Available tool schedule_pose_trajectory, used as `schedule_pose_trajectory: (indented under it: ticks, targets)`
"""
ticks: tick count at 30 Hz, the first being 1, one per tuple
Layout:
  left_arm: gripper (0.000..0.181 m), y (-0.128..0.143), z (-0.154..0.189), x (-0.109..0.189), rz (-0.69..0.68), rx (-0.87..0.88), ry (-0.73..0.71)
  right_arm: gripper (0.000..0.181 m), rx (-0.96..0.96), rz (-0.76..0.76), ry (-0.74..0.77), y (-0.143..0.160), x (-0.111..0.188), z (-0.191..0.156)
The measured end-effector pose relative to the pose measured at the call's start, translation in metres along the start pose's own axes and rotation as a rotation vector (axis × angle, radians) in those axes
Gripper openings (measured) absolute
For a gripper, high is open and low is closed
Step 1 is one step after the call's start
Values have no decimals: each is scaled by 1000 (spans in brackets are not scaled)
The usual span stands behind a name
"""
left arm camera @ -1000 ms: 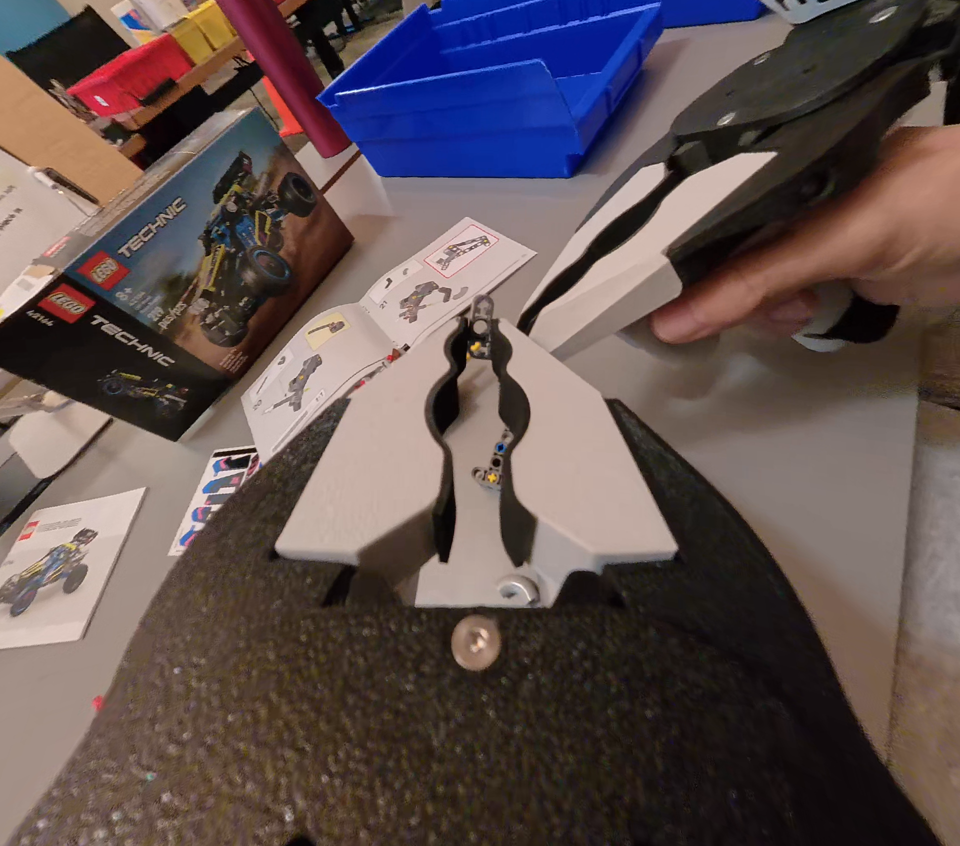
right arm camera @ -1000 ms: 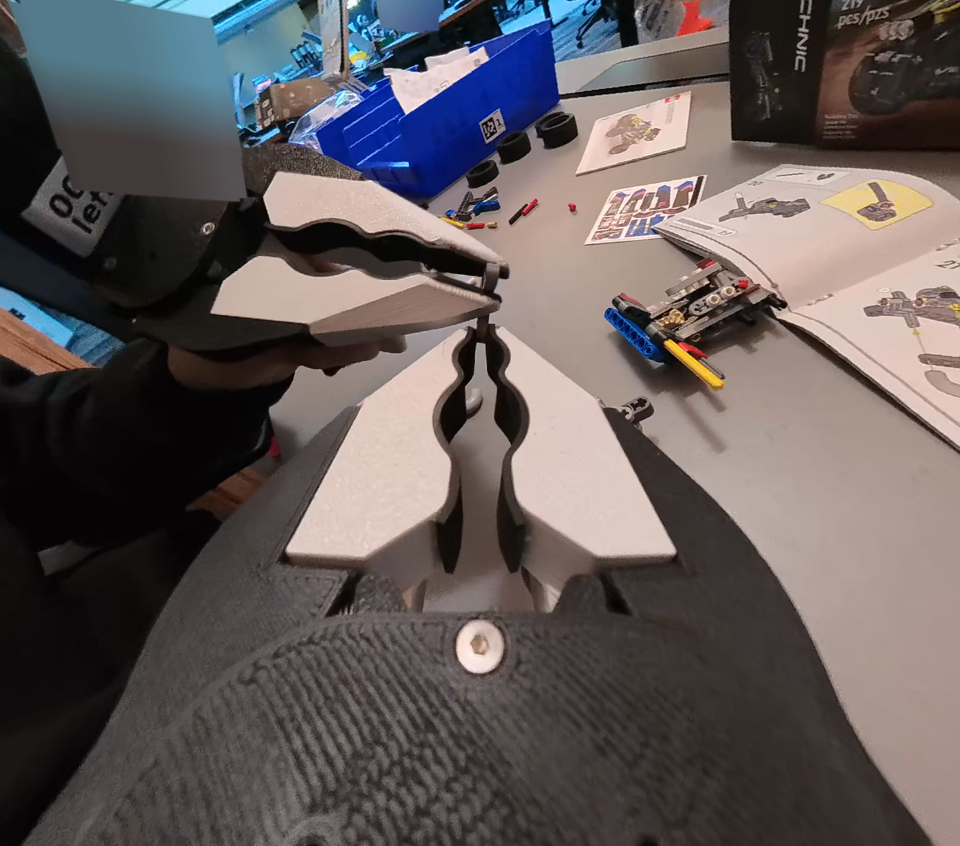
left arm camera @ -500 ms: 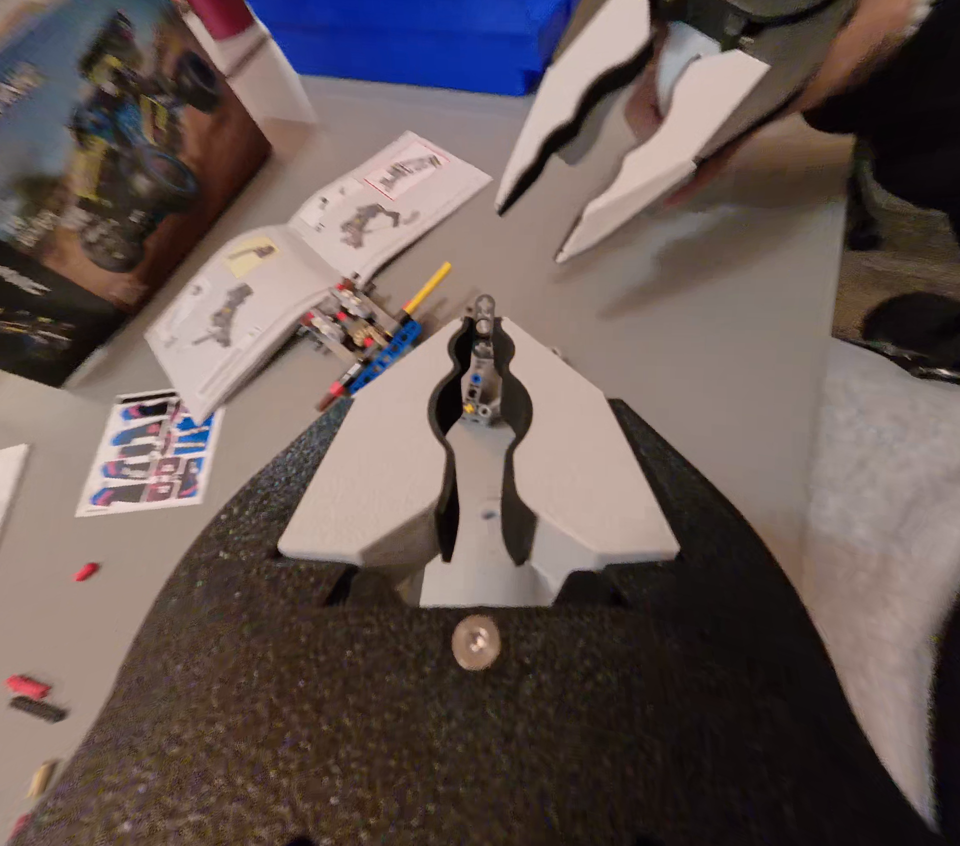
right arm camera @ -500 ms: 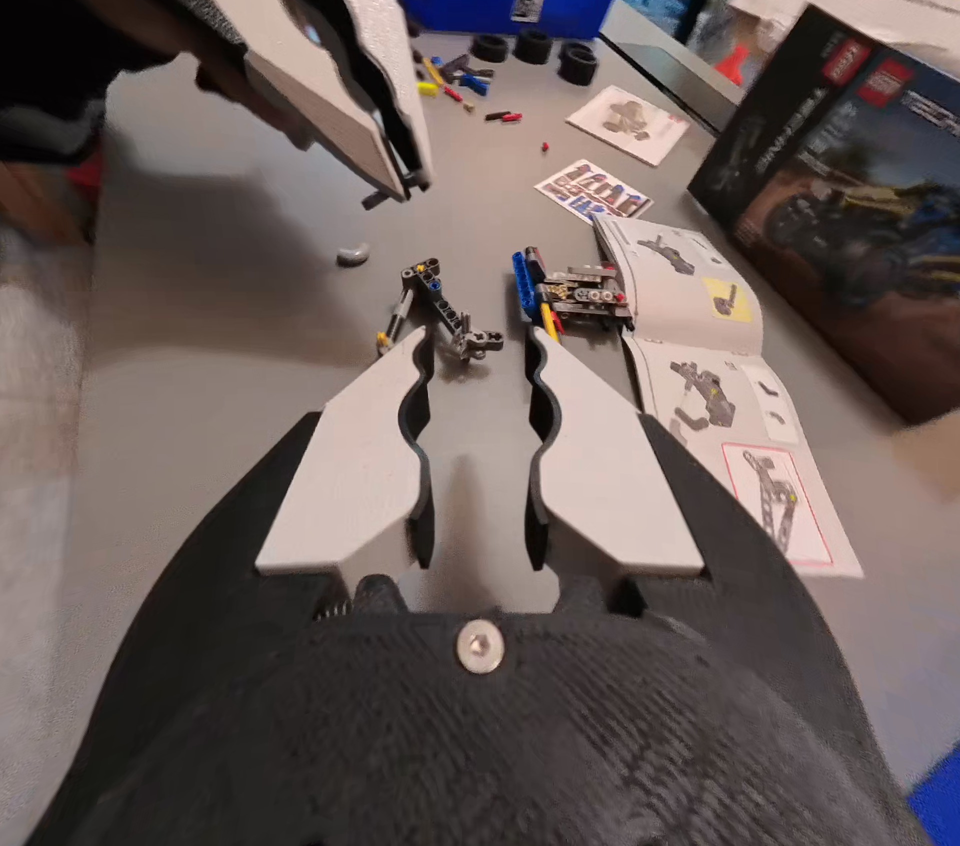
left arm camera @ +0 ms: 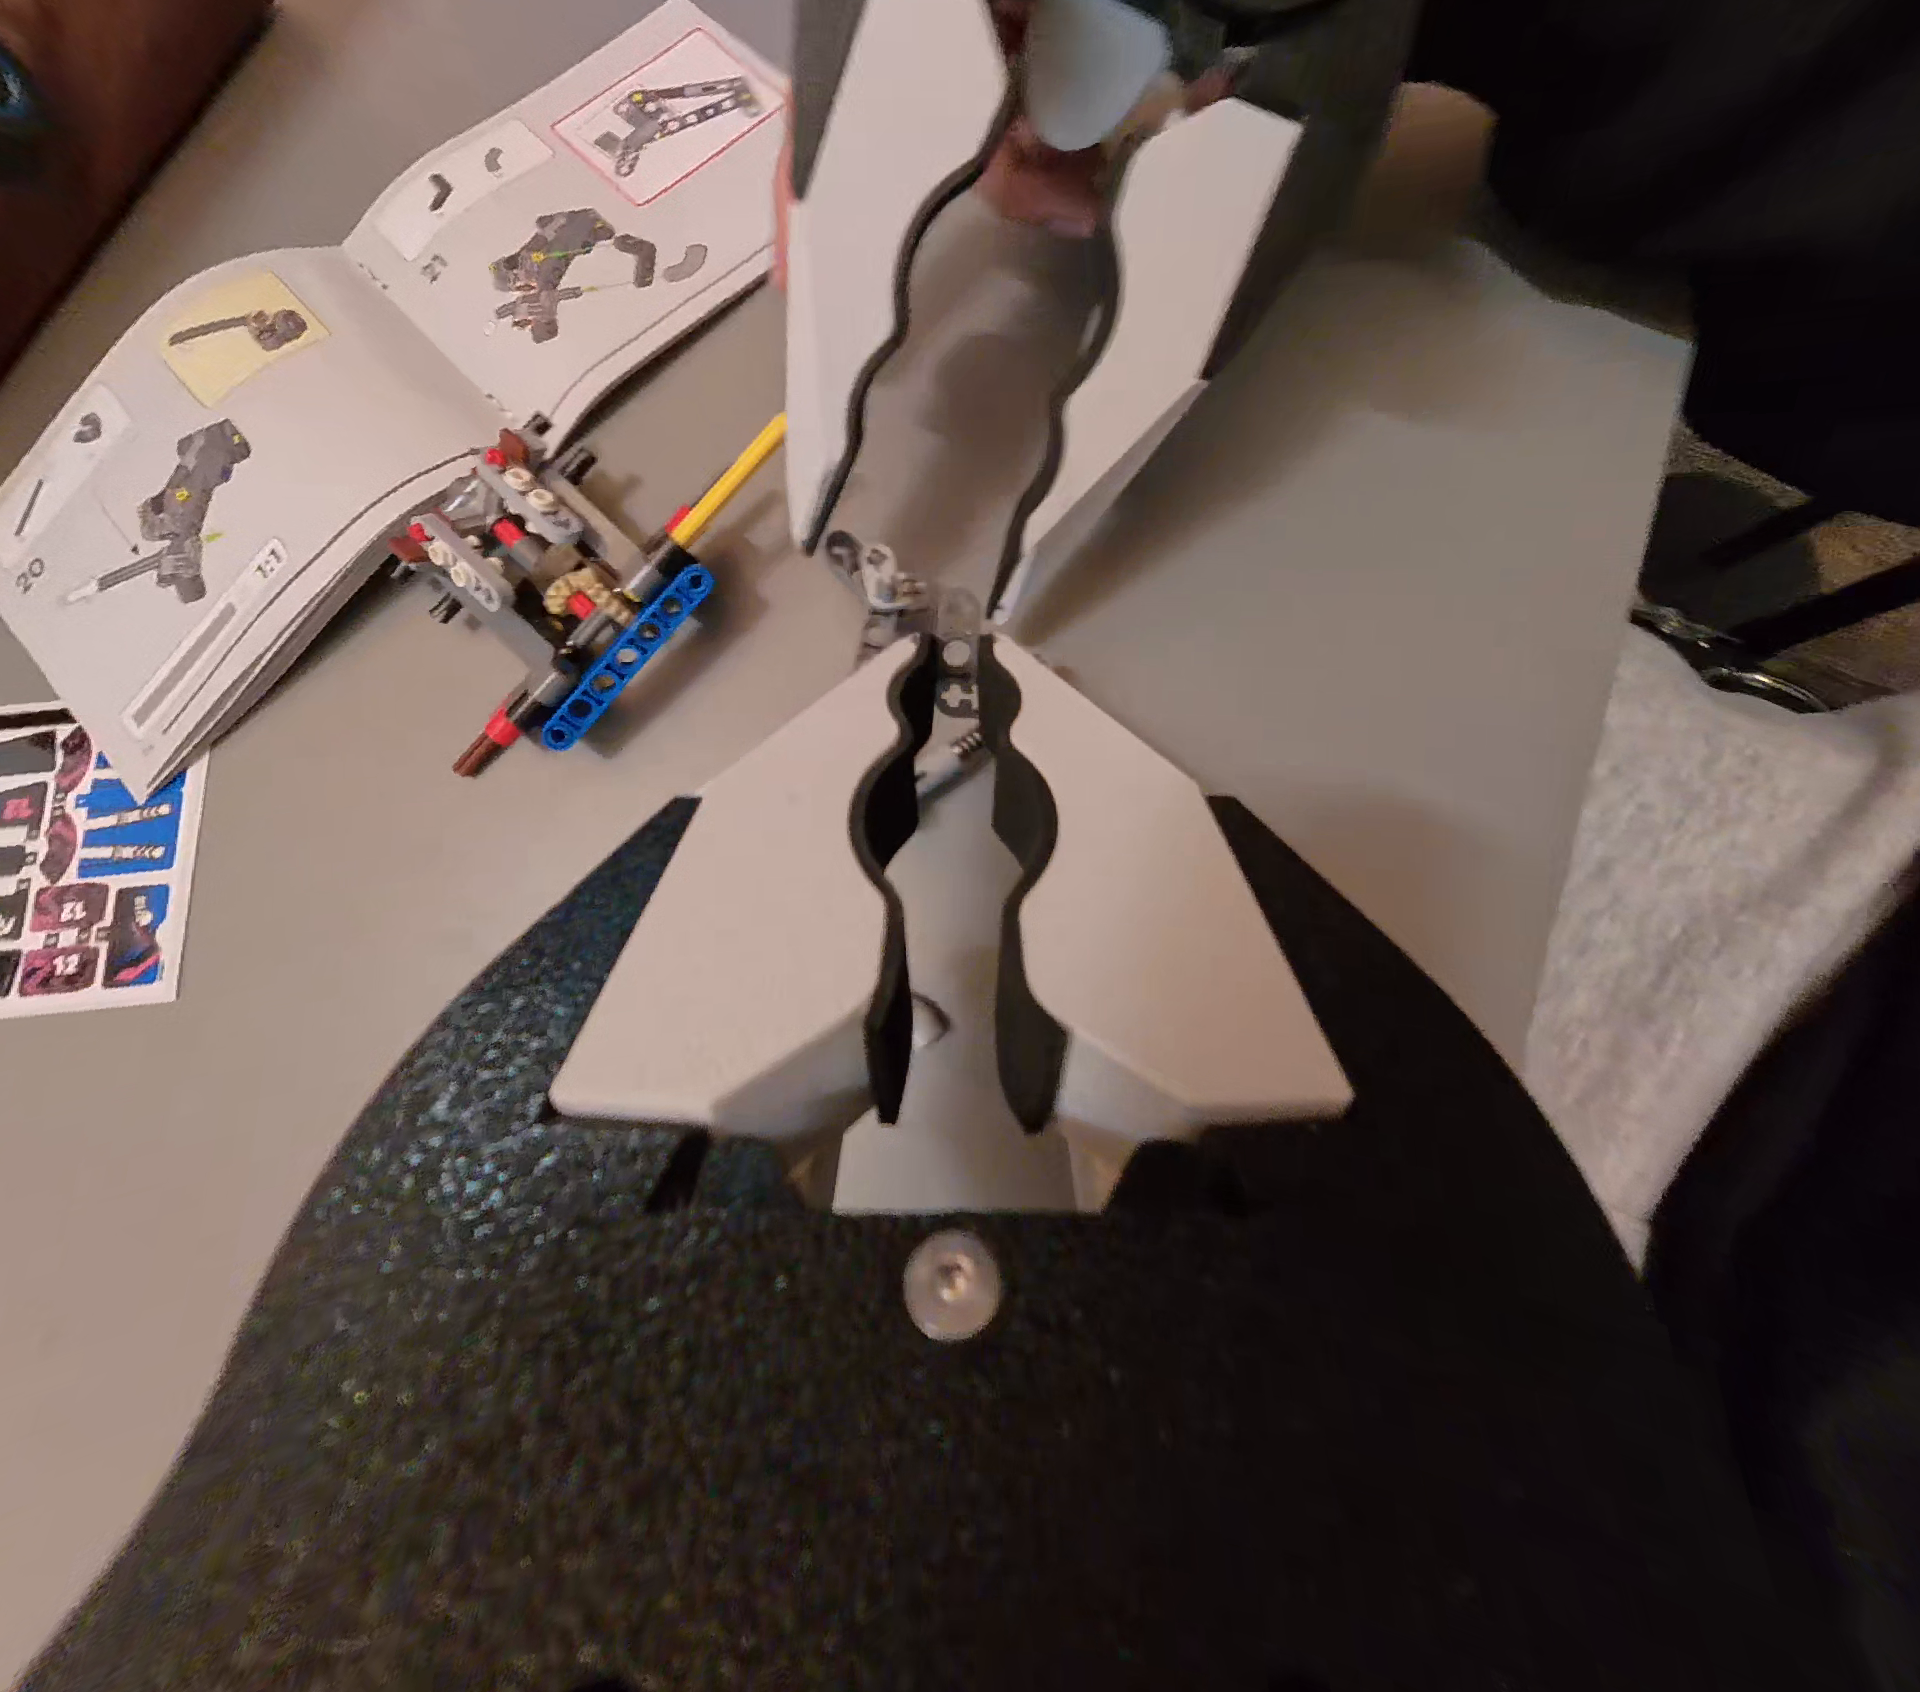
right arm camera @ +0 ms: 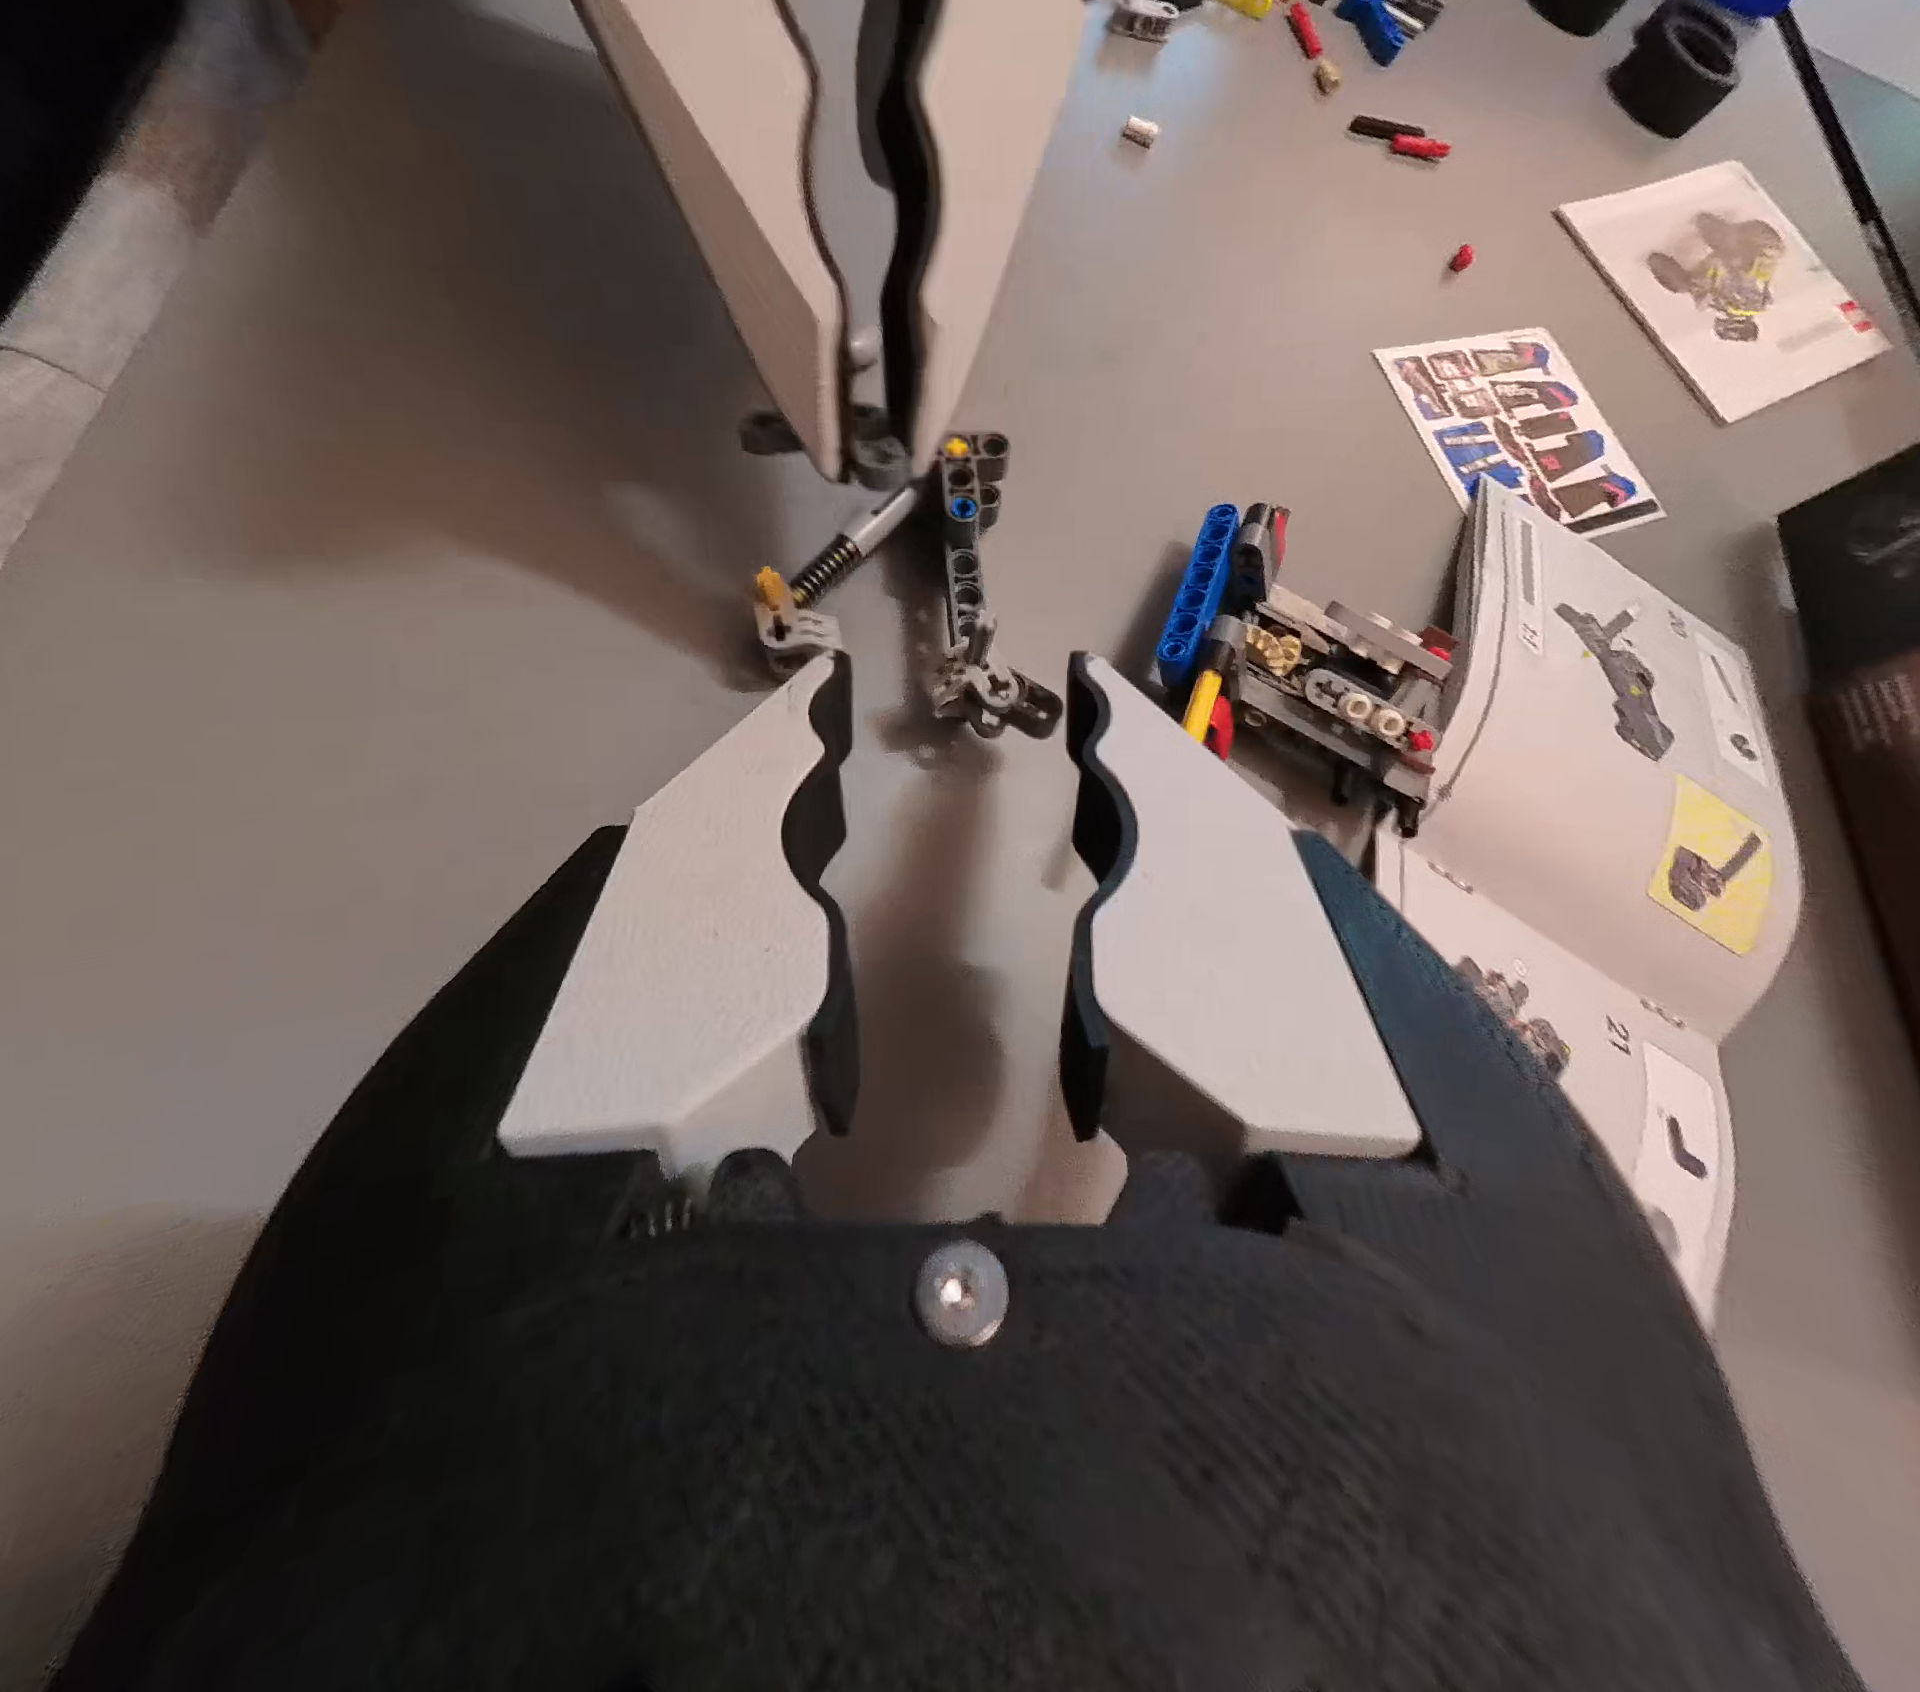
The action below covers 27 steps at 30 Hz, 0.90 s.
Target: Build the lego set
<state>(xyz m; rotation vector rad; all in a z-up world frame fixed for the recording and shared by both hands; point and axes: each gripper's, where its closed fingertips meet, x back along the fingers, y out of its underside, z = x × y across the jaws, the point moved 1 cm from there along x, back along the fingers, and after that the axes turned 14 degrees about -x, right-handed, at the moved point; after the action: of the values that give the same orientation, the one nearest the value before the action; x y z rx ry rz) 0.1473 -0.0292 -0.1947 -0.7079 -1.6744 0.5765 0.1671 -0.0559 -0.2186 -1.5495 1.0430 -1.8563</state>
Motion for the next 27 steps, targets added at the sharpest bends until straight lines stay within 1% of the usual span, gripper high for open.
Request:
schedule_pose_trajectory:
  ticks: [1, 2, 4, 6, 8, 9, 10, 11, 13, 14, 16, 19, 23, 25, 27]
  targets:
    - [5, 2, 6, 3, 6, -17, 18, 43, -7, 5, -17, 0, -1, -1]
    - [5, 7, 12, 6, 0, -37, 36, 49, -15, 15, -26, -1, -2, -2]
    - [5, 21, 24, 6, -44, -84, 62, 55, -33, 47, -54, -5, -3, -9]
    - [5, 32, 30, 1, -95, -119, 45, 63, -56, 60, -65, -6, -6, -14]
    - [5, 39, 33, -8, -134, -139, 27, 67, -79, 28, -65, -1, -10, -17]
    - [5, 40, 32, -12, -140, -142, 13, 66, -89, -2, -57, 4, -11, -17]
    - [5, 38, 30, -16, -131, -138, -5, 70, -102, -19, -41, 6, -13, -15]
    - [5, 36, 29, -20, -115, -124, -13, 70, -114, -32, -28, 8, -13, -13]
    - [5, 32, 25, -26, -77, -87, -31, 54, -135, -56, -25, 12, -13, -14]
    - [5, 31, 23, -27, -66, -75, -42, 51, -149, -69, -32, 13, -14, -17]
    - [5, 31, 24, -28, -53, -67, -26, 52, -163, -70, -24, 13, -14, -21]
    - [5, 33, 28, -23, -53, -84, 7, 57, -152, -52, 32, 12, -10, -20]
    - [5, 36, 23, -7, -45, -90, 5, 54, -250, 22, 69, 4, -3, -16]
    - [5, 35, 24, -3, -33, -89, 22, 52, -241, 26, 88, 3, -3, -15]
    - [5, 35, 23, -2, -36, -97, 15, 55, -242, 9, 89, 4, -7, -17]
